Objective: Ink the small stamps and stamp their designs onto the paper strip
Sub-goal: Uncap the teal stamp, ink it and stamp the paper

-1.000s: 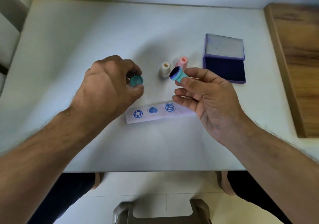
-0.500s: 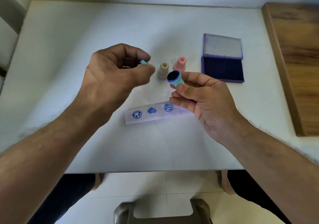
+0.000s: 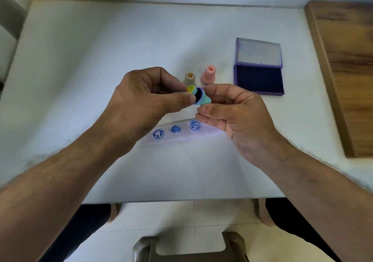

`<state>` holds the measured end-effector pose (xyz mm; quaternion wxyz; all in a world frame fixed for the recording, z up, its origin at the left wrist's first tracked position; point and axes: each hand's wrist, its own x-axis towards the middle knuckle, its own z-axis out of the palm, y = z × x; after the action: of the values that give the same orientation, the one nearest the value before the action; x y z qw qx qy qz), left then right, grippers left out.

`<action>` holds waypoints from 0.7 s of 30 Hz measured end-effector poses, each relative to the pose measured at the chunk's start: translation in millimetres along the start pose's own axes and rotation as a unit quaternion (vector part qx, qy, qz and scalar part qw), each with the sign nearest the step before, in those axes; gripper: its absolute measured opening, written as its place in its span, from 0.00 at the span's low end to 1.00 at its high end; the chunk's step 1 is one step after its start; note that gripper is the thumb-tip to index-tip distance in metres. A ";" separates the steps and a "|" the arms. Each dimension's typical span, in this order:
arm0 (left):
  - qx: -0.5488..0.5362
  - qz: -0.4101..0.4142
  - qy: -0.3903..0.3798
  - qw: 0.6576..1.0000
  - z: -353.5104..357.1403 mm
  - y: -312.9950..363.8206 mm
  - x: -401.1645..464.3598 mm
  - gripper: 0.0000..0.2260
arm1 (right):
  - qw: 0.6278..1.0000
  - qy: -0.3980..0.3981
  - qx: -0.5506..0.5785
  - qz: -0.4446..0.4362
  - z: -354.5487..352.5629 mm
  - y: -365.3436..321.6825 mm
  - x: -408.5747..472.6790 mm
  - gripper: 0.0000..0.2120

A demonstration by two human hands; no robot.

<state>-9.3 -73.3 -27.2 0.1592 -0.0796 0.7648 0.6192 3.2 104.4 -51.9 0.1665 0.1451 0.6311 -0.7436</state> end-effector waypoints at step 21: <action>0.047 -0.023 -0.034 0.998 -0.3 -2.5 1.8 0.12 | 0.999 0.017 -0.037 -0.019 0.9 2.6 -1.0 0.12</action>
<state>-10.2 -74.0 -30.1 0.2030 -0.0690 0.7853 0.5808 5.3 103.2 -53.6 0.1471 0.1398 0.6634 -0.7203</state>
